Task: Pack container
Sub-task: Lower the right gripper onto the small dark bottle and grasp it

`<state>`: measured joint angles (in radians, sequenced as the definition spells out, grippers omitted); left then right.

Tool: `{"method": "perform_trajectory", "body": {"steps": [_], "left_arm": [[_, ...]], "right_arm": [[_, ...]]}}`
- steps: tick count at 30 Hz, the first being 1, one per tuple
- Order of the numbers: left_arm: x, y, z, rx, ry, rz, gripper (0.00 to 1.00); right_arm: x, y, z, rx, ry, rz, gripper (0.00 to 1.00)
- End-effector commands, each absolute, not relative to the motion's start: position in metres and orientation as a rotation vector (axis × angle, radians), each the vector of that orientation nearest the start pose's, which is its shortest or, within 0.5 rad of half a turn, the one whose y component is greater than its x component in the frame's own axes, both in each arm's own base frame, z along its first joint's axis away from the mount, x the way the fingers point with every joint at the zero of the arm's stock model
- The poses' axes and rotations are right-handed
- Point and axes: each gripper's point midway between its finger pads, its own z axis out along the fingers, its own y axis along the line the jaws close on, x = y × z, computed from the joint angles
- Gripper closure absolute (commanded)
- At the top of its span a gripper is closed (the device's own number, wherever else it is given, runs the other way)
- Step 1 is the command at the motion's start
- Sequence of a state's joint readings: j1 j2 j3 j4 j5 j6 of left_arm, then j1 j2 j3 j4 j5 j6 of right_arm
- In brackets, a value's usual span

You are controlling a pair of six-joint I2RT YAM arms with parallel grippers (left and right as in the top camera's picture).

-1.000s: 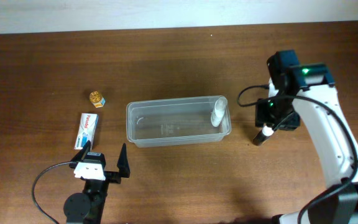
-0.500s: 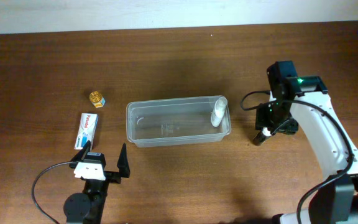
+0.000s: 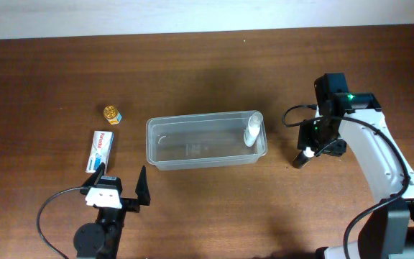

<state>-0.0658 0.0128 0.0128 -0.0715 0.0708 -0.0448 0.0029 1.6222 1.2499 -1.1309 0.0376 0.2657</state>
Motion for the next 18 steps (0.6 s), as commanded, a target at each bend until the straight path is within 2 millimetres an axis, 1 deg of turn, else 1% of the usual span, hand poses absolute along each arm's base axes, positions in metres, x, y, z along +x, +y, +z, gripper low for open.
{"method": "perform_trajectory", "body": {"steps": [1, 7, 15, 17, 18], "left_arm": [[0.2448, -0.0261, 0.1566, 0.075, 1.649, -0.122, 0.01], [0.2448, -0.0261, 0.1566, 0.075, 1.649, -0.122, 0.01], [0.2448, -0.0261, 0.1566, 0.075, 1.649, -0.122, 0.01], [0.2448, -0.026, 0.1566, 0.075, 1.649, -0.122, 0.01], [0.2448, -0.0261, 0.1566, 0.075, 1.649, -0.122, 0.01]], "right_arm": [[0.2984, -0.0037, 0.0934, 0.418, 3.06, -0.02, 0.47], [0.3015, -0.0014, 0.0897, 0.418, 3.061, 0.0, 0.6], [0.3004, -0.0015, 0.0878, 0.418, 3.065, -0.001, 0.61], [0.3003, -0.0012, 0.0877, 0.417, 3.065, 0.0, 0.67], [0.3, -0.0011, 0.0874, 0.417, 3.067, 0.0, 0.68]]}}
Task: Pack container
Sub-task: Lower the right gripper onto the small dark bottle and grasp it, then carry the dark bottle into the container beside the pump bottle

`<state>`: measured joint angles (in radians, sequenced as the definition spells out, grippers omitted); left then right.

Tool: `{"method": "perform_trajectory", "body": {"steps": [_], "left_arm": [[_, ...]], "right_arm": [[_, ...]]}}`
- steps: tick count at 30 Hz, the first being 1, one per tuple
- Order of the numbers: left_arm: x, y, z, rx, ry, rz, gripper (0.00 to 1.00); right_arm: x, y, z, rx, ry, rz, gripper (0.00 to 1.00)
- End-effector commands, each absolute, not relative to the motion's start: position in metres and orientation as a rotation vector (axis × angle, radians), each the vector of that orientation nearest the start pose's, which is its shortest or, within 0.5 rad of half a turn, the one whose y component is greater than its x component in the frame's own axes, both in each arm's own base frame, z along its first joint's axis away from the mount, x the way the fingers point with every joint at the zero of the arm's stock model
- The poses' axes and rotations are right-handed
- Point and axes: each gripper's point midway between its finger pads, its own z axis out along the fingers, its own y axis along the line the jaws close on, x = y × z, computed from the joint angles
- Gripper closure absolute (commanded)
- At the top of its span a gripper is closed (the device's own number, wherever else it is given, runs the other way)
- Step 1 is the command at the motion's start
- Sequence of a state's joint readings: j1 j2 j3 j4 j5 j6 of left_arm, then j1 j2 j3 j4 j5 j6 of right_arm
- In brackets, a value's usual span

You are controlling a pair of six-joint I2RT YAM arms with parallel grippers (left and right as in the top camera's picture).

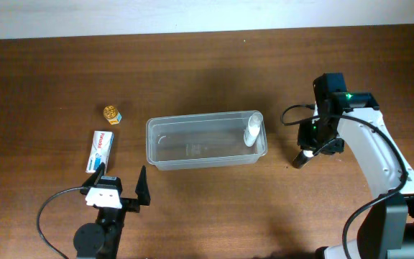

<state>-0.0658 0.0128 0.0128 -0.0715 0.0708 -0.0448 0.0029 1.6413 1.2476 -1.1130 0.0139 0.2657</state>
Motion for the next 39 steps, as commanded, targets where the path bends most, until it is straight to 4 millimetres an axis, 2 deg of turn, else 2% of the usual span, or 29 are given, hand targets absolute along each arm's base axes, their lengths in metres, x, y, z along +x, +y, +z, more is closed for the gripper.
{"method": "perform_trajectory", "body": {"steps": [1, 16, 23, 27, 30, 33, 39], "left_arm": [[0.245, -0.026, 0.157, 0.075, 1.649, -0.122, 0.01], [0.245, -0.026, 0.157, 0.076, 1.649, -0.122, 0.01], [0.245, -0.026, 0.157, 0.075, 1.649, -0.122, 0.01], [0.245, -0.026, 0.157, 0.075, 1.649, -0.122, 0.01], [0.245, -0.026, 0.157, 0.075, 1.649, -0.122, 0.01], [0.245, -0.026, 0.157, 0.075, 1.649, -0.122, 0.0], [0.245, -0.026, 0.157, 0.075, 1.649, -0.122, 0.01]], "right_arm": [[0.3, -0.001, 0.087, 0.417, 3.067, 0.002, 0.68], [0.293, 0.001, 0.076, 0.421, 3.09, 0.019, 0.68], [0.295, 0.002, 0.076, 0.419, 3.081, 0.025, 0.83], [0.298, 0.002, 0.079, 0.417, 3.072, 0.027, 0.85], [0.302, 0.002, 0.088, 0.415, 3.062, 0.029, 0.85], [0.31, 0.002, 0.108, 0.401, 3.044, 0.033, 0.84], [0.331, 0.003, 0.172, 0.353, 2.956, 0.059, 0.84]]}}
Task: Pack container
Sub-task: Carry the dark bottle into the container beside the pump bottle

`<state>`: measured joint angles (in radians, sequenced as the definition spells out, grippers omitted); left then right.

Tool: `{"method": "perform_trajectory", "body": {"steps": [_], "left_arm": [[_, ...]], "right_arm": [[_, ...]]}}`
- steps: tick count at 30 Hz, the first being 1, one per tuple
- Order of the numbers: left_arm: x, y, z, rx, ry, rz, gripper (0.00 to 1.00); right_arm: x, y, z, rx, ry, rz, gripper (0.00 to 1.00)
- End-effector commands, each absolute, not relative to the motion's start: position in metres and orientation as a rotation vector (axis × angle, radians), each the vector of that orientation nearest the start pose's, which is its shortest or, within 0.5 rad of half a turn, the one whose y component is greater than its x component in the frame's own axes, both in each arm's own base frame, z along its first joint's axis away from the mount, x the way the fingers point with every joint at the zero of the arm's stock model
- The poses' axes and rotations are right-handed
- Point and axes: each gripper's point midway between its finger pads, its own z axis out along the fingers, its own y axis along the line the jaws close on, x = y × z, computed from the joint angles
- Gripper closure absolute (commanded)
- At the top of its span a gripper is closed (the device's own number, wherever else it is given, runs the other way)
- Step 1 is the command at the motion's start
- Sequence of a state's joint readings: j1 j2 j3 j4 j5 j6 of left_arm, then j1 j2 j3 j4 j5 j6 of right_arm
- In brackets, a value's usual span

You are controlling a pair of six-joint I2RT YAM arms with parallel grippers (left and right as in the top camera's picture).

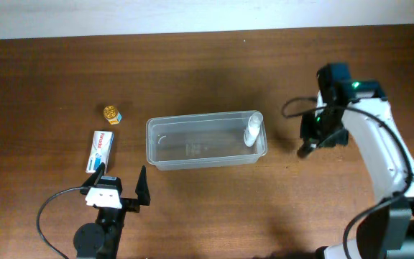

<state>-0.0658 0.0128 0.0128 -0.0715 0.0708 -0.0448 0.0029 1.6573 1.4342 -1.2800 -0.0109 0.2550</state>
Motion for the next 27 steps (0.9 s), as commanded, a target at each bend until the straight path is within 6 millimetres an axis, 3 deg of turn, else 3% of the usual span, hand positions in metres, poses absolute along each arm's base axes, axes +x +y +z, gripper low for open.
{"method": "perform_trajectory", "body": {"steps": [1, 5, 9, 12, 19, 27], "left_arm": [[0.245, -0.026, 0.157, 0.075, 1.649, -0.122, 0.01], [0.245, -0.026, 0.157, 0.075, 1.648, -0.122, 0.0], [0.245, -0.026, 0.157, 0.075, 1.649, -0.122, 0.01], [0.245, -0.026, 0.157, 0.075, 1.649, -0.122, 0.01], [0.245, -0.026, 0.157, 0.075, 1.649, -0.122, 0.01], [0.245, -0.026, 0.157, 0.075, 1.649, -0.122, 0.01]], "right_arm": [[0.334, 0.004, 0.185, 0.348, 2.937, 0.062, 0.84], [0.345, 0.015, 0.23, 0.248, 2.852, 0.107, 0.83], [0.354, 0.044, 0.269, 0.117, 2.753, 0.178, 0.83], [0.355, 0.071, 0.285, -0.021, 2.706, 0.201, 0.83], [0.339, 0.141, 0.29, -0.379, 2.656, 0.216, 0.83], [0.322, 0.184, 0.286, -0.71, 2.58, 0.143, 0.83]]}}
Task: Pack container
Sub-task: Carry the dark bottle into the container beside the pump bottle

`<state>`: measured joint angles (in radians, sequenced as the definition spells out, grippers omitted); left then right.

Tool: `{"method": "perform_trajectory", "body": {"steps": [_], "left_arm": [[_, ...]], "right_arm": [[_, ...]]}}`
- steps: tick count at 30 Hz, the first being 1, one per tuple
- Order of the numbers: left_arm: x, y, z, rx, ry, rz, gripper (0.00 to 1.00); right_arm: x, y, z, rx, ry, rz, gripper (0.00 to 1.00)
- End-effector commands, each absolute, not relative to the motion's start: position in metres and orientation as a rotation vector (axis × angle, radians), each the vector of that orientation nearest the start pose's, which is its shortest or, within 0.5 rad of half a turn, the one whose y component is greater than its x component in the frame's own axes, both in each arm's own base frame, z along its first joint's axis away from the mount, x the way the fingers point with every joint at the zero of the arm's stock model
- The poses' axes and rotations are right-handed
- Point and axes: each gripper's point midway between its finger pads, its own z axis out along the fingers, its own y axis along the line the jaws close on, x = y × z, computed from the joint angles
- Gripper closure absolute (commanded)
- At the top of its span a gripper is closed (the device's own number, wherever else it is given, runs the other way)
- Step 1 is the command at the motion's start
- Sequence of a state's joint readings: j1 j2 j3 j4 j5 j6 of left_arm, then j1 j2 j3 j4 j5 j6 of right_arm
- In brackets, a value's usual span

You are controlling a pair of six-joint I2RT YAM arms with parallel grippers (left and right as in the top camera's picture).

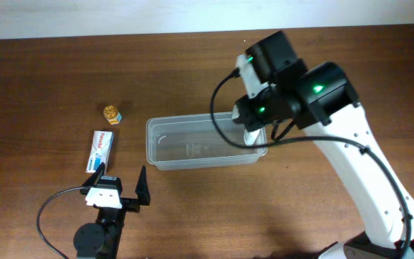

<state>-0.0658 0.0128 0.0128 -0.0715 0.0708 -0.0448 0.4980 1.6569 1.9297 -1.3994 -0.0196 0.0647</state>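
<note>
A clear plastic container (192, 144) lies in the middle of the table. At its right end a white tube (249, 136) shows just under my right arm (293, 93). That arm is raised high and reaches over the container's right end. Its wrist covers its fingers, so their state is hidden. A white and blue toothpaste box (100, 150) lies left of the container, and a small gold item (111, 113) lies behind the box. My left gripper (121, 176) stands open near the front edge, just in front of the box, holding nothing.
The brown table runs to a pale wall at the back. A black cable loops by the left arm's base at the front left. The right arm's white link crosses the right half of the table.
The right arm has moved from right of the container to over its right end and now stands much higher. The left arm and the objects have not moved.
The right gripper first hung low to the right of the container, with the white tube lying in the container's right end. It stayed there, then shifted slightly back. Now the arm is raised over that end. The left arm stayed still throughout.
</note>
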Motion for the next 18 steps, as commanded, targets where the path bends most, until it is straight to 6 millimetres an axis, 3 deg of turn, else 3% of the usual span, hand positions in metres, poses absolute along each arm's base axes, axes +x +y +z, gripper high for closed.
{"method": "perform_trajectory", "body": {"steps": [1, 18], "left_arm": [[0.245, -0.026, 0.157, 0.075, 1.648, -0.122, 0.01], [0.245, -0.026, 0.157, 0.075, 1.649, -0.122, 0.0]], "right_arm": [[0.321, 0.187, 0.28, -0.753, 2.585, 0.133, 0.83], [0.346, 0.197, 0.177, -0.928, 2.813, -0.003, 0.83]]}}
